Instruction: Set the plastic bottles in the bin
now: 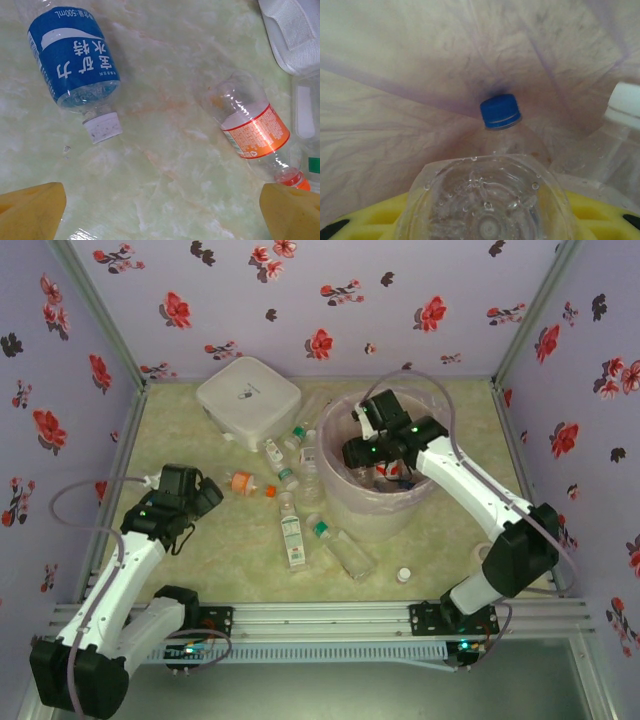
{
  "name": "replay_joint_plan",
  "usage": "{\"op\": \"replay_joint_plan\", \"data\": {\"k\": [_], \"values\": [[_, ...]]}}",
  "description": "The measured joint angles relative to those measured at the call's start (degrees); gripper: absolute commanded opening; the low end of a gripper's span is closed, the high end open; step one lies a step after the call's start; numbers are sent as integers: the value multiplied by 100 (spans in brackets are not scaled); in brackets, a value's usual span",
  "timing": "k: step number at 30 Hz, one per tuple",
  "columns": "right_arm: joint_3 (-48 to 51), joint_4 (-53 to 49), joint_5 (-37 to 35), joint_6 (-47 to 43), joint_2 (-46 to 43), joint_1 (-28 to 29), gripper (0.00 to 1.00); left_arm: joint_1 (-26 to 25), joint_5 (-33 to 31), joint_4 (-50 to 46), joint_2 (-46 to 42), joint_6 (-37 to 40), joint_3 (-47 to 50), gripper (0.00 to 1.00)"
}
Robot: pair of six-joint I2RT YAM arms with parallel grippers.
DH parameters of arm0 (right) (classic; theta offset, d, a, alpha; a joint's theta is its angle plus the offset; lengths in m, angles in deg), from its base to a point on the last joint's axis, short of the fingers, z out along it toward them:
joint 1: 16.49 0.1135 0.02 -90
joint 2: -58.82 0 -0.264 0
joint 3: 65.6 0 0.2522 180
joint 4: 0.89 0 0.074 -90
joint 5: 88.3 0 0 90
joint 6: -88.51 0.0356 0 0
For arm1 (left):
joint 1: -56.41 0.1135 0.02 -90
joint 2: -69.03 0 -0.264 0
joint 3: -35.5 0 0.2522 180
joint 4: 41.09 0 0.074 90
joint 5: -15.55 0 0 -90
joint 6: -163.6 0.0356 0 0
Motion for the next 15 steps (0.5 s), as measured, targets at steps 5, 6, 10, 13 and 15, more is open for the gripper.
{"op": "replay_joint_plan", "data": {"k": [5,6,10,13,15], "values": [[35,48,-22,61,-15,0,56,52,0,-28,0,0,131,100],[28,46,-31,72,-24,0,60,70,0,-35,2,0,157,100],[-166,-79,-76,87,-98,0,76,166,-28,-48,2,-7,256,100],[-348,-168,-142,63,-323,-33,84,254,-142,-42,0,-105,352,100],[-391,-199,-155,17,-560,-61,87,337,-216,-9,-7,-170,444,100]]}}
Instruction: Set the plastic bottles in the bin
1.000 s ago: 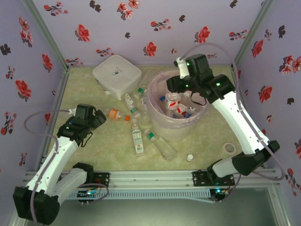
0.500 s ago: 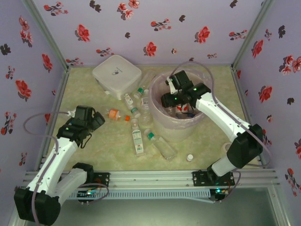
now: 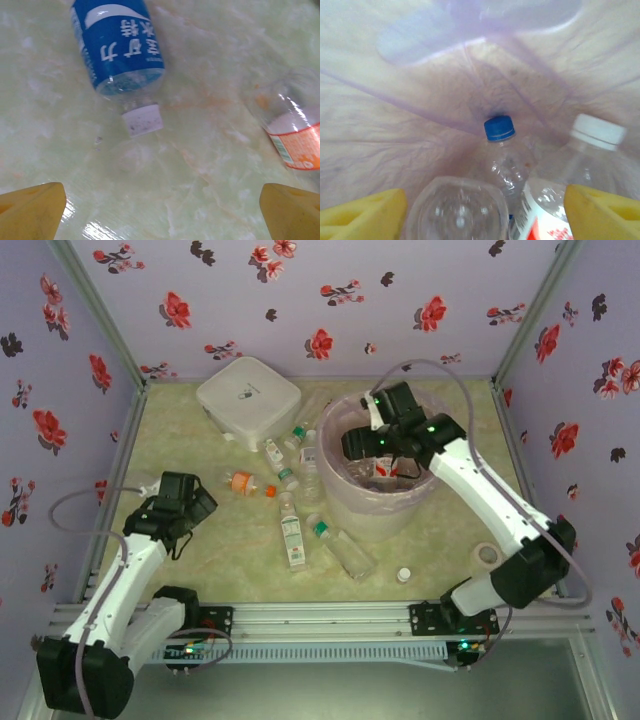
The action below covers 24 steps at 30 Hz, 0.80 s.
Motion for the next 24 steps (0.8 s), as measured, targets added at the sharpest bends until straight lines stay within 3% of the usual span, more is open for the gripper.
{"op": "replay_joint_plan", "data": {"k": [8,15,21,24], "values": [[-44,-223,-4,-96,-990,-120,92,761,-127,468,264,-57,181,100],[118,-116,-109,-107,-1668,-229,93,1449,39,1392,1342,199,203,100],[417,203,-111,-79,-2116,-308,93,1661,308,2035,2306,376,170,100],[496,282,-149,-63,-2282,-339,93,1685,413,2216,2671,413,76,94]]}}
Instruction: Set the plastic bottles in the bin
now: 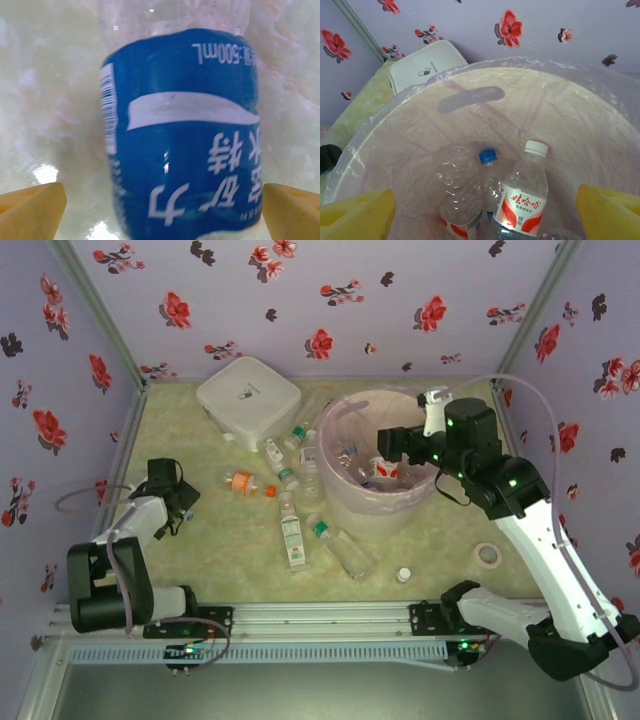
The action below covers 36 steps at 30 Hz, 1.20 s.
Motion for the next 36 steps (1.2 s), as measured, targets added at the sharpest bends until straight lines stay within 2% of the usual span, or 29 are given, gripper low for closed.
{"op": "replay_joint_plan", "data": {"k": [7,10,16,21,25,29,32,36], "values": [[0,52,-44,-2,-44,-37,94,4,63,278,162,24,-24,69],[0,50,-44,-2,-42,-66,93,4,63,306,107,20,-2,66],[-2,44,-44,-2,33,-105,92,9,59,192,-260,63,13,53],[-144,-2,-20,0,114,-105,90,-111,74,-105,-973,96,11,53],[-750,-131,291,103,516,-105,82,-603,560,-326,-1587,354,-164,52],[-1287,-127,815,264,1069,-87,76,-1384,1102,-238,-2092,778,-400,37],[-1644,-98,1134,363,1523,13,76,-2026,1683,39,-2516,1102,-485,31],[-2192,-42,1497,501,2142,291,78,-2811,2277,354,-2721,1561,-778,28]]}}
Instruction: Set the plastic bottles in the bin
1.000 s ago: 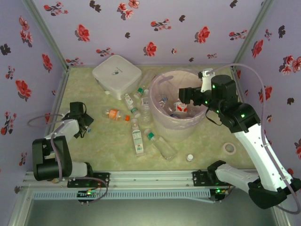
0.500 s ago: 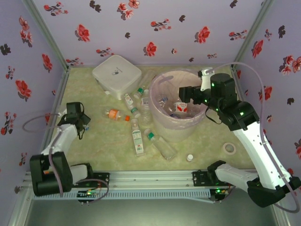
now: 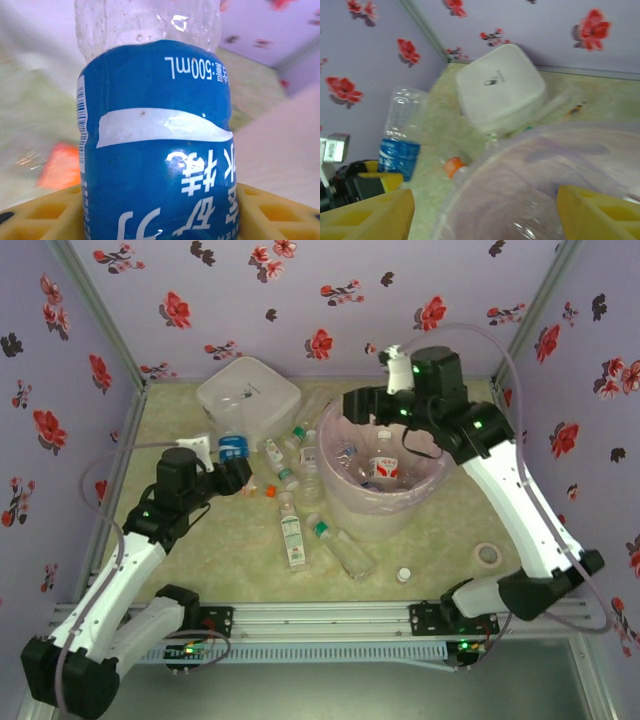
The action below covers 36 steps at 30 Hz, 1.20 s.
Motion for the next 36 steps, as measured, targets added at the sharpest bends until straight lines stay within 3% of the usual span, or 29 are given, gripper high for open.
{"op": "replay_joint_plan", "data": {"k": [7,14,20,28,31,34,36], "values": [[-763,155,516,313,894,378,97,-1298,431,645,57,719,-223,28],[-837,160,662,595,1259,444,99,-1648,455,846,409,1021,-269,28],[-837,127,907,730,1399,444,89,-1696,450,981,479,1045,-306,28],[-839,138,1091,813,1565,444,63,-1714,446,1014,514,1075,-319,31],[-909,116,1078,789,1567,444,59,-1714,424,1045,516,1088,-328,45],[-1086,42,1032,708,1569,444,54,-1716,385,1158,516,1113,-352,84],[-1318,13,1014,603,1585,444,51,-1716,385,1176,516,1117,-372,99]]}}
